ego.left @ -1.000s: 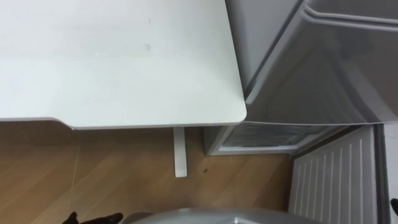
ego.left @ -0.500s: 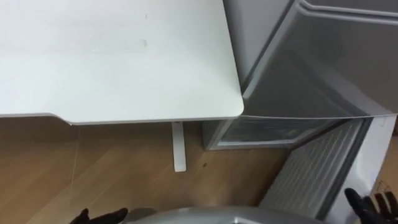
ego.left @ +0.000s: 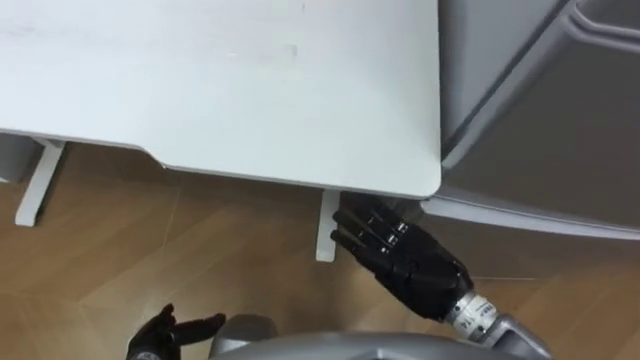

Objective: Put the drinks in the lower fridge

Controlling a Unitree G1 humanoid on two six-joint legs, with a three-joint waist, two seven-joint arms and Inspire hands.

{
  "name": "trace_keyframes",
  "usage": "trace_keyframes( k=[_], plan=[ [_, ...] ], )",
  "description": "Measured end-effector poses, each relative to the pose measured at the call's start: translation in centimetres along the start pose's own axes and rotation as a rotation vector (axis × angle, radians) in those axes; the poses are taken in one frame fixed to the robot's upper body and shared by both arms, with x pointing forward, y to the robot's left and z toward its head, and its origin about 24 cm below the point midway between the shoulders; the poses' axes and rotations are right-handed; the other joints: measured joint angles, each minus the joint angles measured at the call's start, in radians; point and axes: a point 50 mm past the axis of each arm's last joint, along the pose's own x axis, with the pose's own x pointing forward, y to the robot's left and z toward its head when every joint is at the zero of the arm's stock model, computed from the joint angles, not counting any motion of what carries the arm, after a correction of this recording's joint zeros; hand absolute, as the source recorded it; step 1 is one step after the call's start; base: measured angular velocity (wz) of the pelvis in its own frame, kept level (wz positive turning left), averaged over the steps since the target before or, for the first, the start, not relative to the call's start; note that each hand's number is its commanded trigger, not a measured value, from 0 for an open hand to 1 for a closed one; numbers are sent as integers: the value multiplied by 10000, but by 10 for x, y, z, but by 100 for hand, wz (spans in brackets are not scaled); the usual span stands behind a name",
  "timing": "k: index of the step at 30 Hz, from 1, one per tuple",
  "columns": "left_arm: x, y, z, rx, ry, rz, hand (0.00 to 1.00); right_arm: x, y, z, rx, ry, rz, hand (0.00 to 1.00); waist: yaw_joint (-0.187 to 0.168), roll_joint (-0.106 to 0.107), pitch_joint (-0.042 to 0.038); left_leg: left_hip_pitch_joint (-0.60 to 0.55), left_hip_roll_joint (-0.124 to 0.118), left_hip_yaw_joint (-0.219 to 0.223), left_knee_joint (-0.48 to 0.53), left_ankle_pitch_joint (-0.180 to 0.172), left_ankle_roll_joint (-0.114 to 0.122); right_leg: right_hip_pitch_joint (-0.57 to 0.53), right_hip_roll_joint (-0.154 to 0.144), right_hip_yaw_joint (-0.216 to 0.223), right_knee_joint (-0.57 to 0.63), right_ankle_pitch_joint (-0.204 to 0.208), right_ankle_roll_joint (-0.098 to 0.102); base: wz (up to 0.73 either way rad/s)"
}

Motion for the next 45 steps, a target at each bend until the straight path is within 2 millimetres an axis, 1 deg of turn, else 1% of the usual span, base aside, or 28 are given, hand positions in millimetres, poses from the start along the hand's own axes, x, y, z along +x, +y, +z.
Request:
trace_keyframes(
  k=[1,2,3,7,13,16,18,22,25,29,31,33,37,39,42,45],
  plan=[
    [0,2,1,-19,-13,45,0,0,0,0,7,66,4,0,12,-56,-4,-18,0,-3,0,-5,5,-20,0,-3,3,0,0,4],
    [0,3,2,-143,-39,86,0,0,0,0,15,166,11,0,31,-132,-28,-37,-1,-9,5,-33,24,-30,0,-5,5,0,0,0],
    [0,3,2,-217,-32,101,0,0,1,1,-102,289,29,0,37,-145,-40,-39,-5,-18,9,-69,39,-22,-3,-1,21,0,0,0],
    [0,2,2,-224,-40,102,0,2,3,1,-176,493,140,0,42,-107,-59,-56,-21,-20,15,-98,54,-22,-24,-7,33,-2,4,0],
    [0,-1,-1,-346,106,53,0,2,7,0,-306,693,699,0,41,10,-191,95,-32,-63,-13,-94,52,165,-21,-54,-12,-21,35,3],
    [-1,-1,-4,-519,146,70,0,2,9,0,-319,699,946,0,29,9,-203,246,-33,-95,-27,-94,52,336,-20,-78,-16,-24,39,2],
    [0,-1,-3,-529,135,83,0,2,9,0,-374,765,1016,0,11,-2,-199,271,-42,-188,16,-94,52,431,-20,-75,-23,-24,39,11],
    [-1,0,-7,-563,230,126,0,-2,7,-4,-518,1052,1004,0,25,10,-193,408,-46,-231,6,-93,51,596,-14,-29,-34,-28,45,3],
    [-3,2,-11,-570,313,143,0,-12,3,-10,-1117,1822,615,0,15,18,-194,402,-58,-290,18,-93,51,617,-19,-30,-24,-28,45,5],
    [-6,7,-19,-746,464,267,0,-32,-16,-21,-1522,2943,-413,0,-44,28,-196,423,-60,-310,19,-78,48,642,-22,-65,-13,-30,49,1],
    [-7,8,-21,-786,511,337,0,-49,-30,-30,-1214,3424,-1281,0,-162,41,-194,427,-90,-430,17,-69,58,687,-42,-108,-13,-35,56,9],
    [-7,9,-21,-817,516,411,0,-57,-36,-32,-1005,3426,-1694,0,-207,37,-191,437,-101,-453,17,-66,58,711,-49,-105,-15,-51,82,6],
    [-7,10,-21,-807,518,474,0,-61,-43,-31,-997,3569,-1852,0,-362,50,-181,520,-111,-471,7,-61,53,798,-57,-166,-29,-59,88,1],
    [-7,10,-20,-783,454,593,0,-64,-47,-29,-948,3581,-1966,0,-512,39,-176,465,-185,-535,13,-46,78,793,-134,-275,-22,-126,102,10],
    [-8,12,-19,-751,437,661,0,-67,-51,-28,-816,3523,-2049,0,-551,67,-179,429,-209,-573,16,-40,90,768,-156,-276,-26,-137,101,2],
    [-8,14,-18,-760,398,739,0,-71,-54,-28,-722,3533,-2218,0,-557,46,-173,444,-208,-584,15,-18,87,783,-146,-303,-27,-137,101,1]
  ],
)
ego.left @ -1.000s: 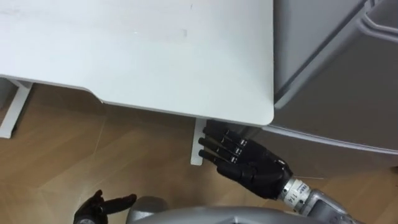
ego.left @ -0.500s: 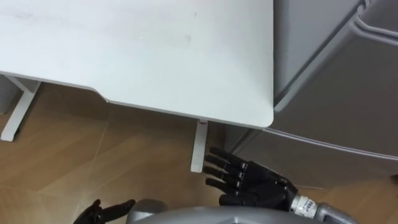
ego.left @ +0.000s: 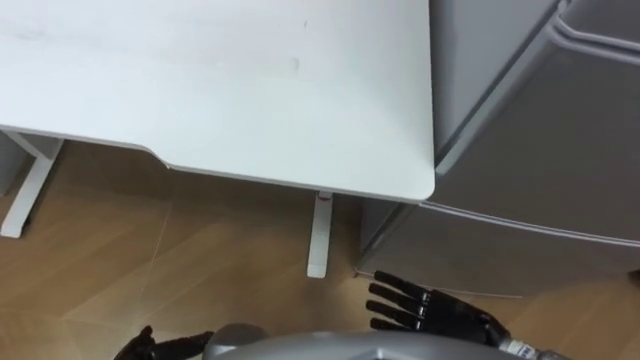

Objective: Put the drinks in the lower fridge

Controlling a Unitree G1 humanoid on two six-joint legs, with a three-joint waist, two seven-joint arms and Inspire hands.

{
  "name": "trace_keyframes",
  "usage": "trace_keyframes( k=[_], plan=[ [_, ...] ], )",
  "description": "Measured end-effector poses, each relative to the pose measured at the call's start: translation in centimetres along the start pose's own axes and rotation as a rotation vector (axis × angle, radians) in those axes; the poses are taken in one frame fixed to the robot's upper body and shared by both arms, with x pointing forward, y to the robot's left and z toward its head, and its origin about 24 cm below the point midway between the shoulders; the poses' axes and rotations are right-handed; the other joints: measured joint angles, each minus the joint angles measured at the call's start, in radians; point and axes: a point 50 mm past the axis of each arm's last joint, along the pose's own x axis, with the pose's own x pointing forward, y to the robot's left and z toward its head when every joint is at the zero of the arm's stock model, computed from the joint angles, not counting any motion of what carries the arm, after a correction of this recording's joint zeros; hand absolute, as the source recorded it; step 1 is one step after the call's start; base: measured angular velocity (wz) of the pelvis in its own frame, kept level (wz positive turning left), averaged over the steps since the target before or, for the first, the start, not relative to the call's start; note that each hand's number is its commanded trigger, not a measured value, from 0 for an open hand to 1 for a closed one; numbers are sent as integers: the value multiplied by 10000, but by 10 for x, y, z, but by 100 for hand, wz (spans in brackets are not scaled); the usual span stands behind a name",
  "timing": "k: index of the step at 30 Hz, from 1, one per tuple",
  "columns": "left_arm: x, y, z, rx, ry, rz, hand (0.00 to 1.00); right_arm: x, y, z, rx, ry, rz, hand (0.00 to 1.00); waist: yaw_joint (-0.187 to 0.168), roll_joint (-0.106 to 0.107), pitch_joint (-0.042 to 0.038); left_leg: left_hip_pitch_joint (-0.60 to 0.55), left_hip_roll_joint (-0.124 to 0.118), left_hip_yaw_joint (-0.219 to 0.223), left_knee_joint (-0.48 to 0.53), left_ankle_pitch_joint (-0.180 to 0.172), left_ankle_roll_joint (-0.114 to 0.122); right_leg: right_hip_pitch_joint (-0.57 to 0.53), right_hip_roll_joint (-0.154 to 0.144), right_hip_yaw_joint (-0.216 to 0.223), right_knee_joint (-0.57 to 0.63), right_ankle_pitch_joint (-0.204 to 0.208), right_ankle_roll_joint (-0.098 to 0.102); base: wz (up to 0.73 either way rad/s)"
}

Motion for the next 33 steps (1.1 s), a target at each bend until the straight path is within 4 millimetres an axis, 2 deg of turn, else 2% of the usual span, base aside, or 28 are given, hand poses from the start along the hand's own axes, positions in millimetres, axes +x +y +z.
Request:
trace_keyframes(
  k=[5,10,15,20,25,27,33],
  plan=[
    [1,-2,2,-90,-59,-4,0,-4,-8,-6,195,75,-557,0,-2,-52,27,6,-4,-61,8,-2,0,28,2,-10,-3,0,0,1],
    [1,-3,1,-94,-47,287,0,-10,-24,-16,306,767,-2505,0,-41,-26,41,9,-7,-70,2,-4,1,29,3,-23,-5,1,1,-1],
    [1,-2,0,-325,-116,693,0,-10,-38,-21,111,1347,-4575,0,-222,101,106,104,-8,-48,-1,-4,1,134,7,0,-15,0,1,-1],
    [3,-10,-7,-417,159,883,0,-4,-44,-31,639,1199,-6169,0,-230,255,84,152,-13,-64,-3,-2,0,176,7,15,-17,0,2,0],
    [5,-17,-8,46,225,750,0,10,-48,-25,366,1714,-7242,0,-229,382,93,53,-23,-207,104,-4,1,212,11,-67,-17,-1,2,9],
    [6,-19,-8,356,261,679,0,15,-48,-19,-297,2107,-7493,0,-227,446,91,3,-31,-256,143,-3,2,218,9,-134,-17,-1,2,9],
    [7,-22,-9,777,338,521,0,19,-48,-22,-510,2567,-7951,0,-254,434,135,349,-118,-500,89,-3,-1,724,-3,-127,-161,-74,107,13]
  ],
)
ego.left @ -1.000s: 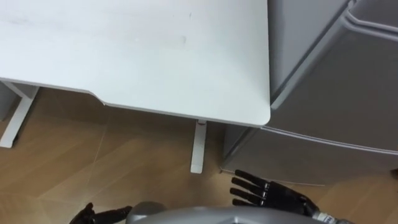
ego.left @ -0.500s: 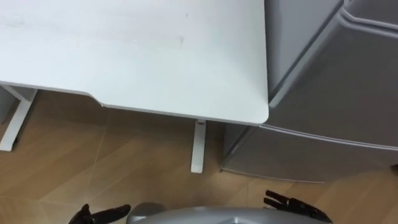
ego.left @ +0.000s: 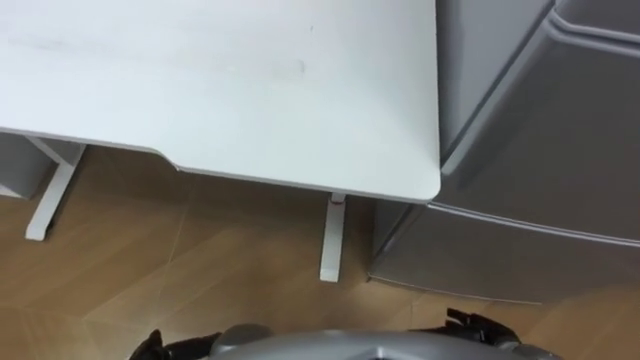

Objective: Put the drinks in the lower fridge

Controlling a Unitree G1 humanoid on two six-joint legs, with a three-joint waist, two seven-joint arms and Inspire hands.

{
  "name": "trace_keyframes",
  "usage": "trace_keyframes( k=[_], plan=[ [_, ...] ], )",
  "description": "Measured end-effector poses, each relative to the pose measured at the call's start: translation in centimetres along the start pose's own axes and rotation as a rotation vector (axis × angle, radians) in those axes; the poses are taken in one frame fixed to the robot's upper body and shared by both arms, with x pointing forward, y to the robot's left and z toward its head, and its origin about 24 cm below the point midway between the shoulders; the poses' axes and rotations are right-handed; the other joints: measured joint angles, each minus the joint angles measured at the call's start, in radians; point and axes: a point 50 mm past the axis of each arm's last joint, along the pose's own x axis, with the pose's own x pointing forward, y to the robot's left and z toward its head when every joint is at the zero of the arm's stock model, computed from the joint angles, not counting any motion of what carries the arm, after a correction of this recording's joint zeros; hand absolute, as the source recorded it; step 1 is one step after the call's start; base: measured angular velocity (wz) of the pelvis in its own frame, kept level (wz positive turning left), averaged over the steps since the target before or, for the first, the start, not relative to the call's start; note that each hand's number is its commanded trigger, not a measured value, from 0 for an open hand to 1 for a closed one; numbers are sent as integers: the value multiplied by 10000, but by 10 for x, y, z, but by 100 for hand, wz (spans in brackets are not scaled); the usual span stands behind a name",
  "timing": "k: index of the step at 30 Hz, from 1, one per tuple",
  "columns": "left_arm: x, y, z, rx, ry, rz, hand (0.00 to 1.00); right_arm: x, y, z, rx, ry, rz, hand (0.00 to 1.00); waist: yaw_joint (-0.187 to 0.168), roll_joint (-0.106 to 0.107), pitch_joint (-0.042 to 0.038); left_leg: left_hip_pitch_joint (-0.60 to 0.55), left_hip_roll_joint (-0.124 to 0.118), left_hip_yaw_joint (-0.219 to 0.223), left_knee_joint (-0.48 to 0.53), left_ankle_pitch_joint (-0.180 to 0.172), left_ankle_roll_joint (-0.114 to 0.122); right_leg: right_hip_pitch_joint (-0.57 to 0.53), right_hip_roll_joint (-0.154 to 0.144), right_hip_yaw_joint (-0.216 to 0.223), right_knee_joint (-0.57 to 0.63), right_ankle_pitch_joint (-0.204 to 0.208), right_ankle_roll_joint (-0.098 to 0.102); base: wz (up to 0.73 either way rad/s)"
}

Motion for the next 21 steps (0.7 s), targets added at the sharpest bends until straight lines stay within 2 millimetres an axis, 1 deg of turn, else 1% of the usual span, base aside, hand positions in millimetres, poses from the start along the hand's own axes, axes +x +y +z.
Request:
trace_keyframes(
  k=[4,7,8,9,13,15,20,21],
  plan=[
    [0,-1,-1,233,25,-77,0,1,2,1,187,-13,-238,0,13,-11,0,47,-22,-68,-25,3,1,58,1,87,-26,-7,4,3],
    [0,0,-1,365,37,-49,0,2,3,-5,391,68,-411,0,-24,-31,-5,138,-36,-80,-72,2,-1,140,-12,14,-29,-30,31,1],
    [0,0,0,313,13,-45,0,2,4,-6,522,36,-494,0,-46,-65,-19,137,-53,-84,-73,2,0,146,-27,-26,-29,-61,31,3],
    [0,0,0,270,-6,-101,0,2,5,-7,671,26,-565,0,-61,-52,-42,133,-55,-52,-72,1,-1,144,-28,1,-29,-72,27,0],
    [1,0,1,242,-15,-291,0,3,6,-7,748,-134,-739,0,-139,51,-94,127,-55,-29,-68,0,-1,132,-31,21,-30,-76,26,0],
    [1,0,0,259,56,-328,0,4,8,-7,873,-207,-843,0,-268,95,-106,133,-55,-37,-60,0,-1,148,-31,47,-22,-75,26,0],
    [3,-3,0,372,173,-378,0,2,6,-13,1180,-317,-1042,0,-375,260,-117,158,-61,-19,-56,1,2,157,-31,206,-11,-75,26,0],
    [2,-4,-1,368,195,-404,0,2,6,-13,1213,-339,-1065,0,-414,291,-110,175,-61,3,-57,1,2,159,-31,257,-12,-75,26,0]
  ],
)
